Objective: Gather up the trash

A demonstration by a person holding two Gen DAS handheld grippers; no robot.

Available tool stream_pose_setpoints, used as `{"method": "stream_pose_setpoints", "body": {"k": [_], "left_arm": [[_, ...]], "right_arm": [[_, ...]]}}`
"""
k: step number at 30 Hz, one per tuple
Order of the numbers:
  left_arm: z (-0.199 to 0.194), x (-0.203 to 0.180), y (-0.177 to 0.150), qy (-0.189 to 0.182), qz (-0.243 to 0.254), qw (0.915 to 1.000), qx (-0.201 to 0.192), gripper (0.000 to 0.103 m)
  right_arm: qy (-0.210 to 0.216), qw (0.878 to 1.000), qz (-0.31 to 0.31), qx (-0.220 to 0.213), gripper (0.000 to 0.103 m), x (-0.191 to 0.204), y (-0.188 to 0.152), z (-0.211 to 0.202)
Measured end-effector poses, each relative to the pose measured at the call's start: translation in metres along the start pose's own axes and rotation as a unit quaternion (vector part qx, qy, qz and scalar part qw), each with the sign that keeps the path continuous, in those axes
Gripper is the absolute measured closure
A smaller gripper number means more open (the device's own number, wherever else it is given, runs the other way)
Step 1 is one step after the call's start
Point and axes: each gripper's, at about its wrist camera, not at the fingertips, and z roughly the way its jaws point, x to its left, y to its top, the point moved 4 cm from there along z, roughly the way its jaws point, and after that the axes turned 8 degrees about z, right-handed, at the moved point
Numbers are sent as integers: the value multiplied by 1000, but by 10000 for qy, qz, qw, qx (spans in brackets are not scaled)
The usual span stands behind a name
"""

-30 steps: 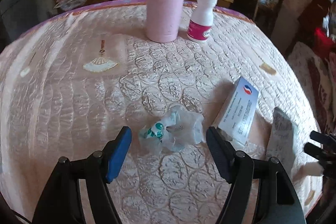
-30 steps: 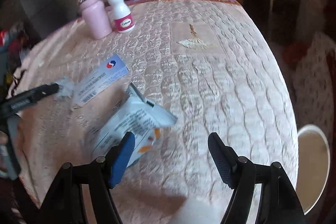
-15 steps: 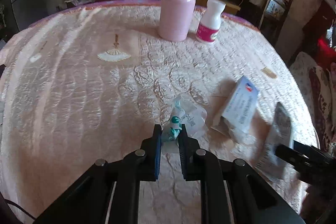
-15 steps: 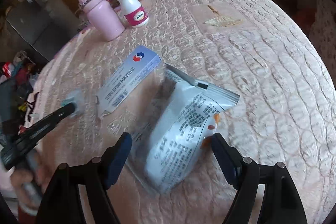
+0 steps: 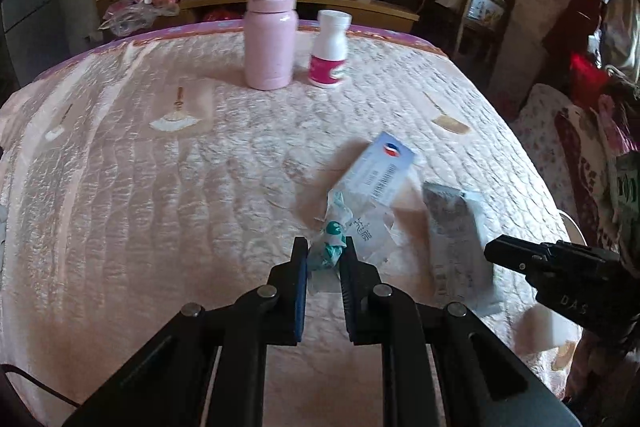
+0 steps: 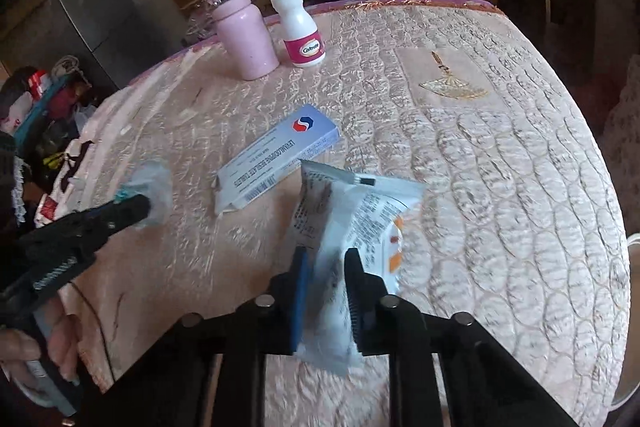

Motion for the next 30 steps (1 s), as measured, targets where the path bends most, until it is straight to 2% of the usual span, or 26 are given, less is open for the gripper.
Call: {"method": "stream_pose_setpoints", "body": {"k": [4,8,9,11,12,16,21,24,28,30], "left_arm": [[-3,-16,-2,8,133,9999,-5,87],[-7,-18,-3,15,143,9999,-12,87],[-8,-17,-4,32,151,9999,-15,87],[-10,-15,-6,59,154,9999,-9,87],[-10,-12,-6,70,149,9999,-6,87],[-13,-1,-10,129,69,9999,-13,87],[-17,16,-11,288,-17,9996,-79,87],[-20,27,-13,390,-114,9991,-125,87],[-21,45,-18,509,-257,9983,-75,87],[-20,49,-19,532,-299,9981,-51,87]], "right_arm": [[16,10000,31,15,86,-10,-7,-12],[-146,9997,179,-93,82,-13,-10,-15],[-98,9995,283,-81,75,-14,-10,-14],[-90,9989,466,-10,45,-14,-10,-6],[-83,9986,520,21,19,-12,-9,0],[-56,9981,620,-50,18,-2,-8,8],[24,9978,634,-199,18,11,-5,-1],[79,9981,609,36,18,23,-10,9],[-96,9987,437,246,18,43,-19,33],[-258,9990,295,205,17,52,-20,44]]}}
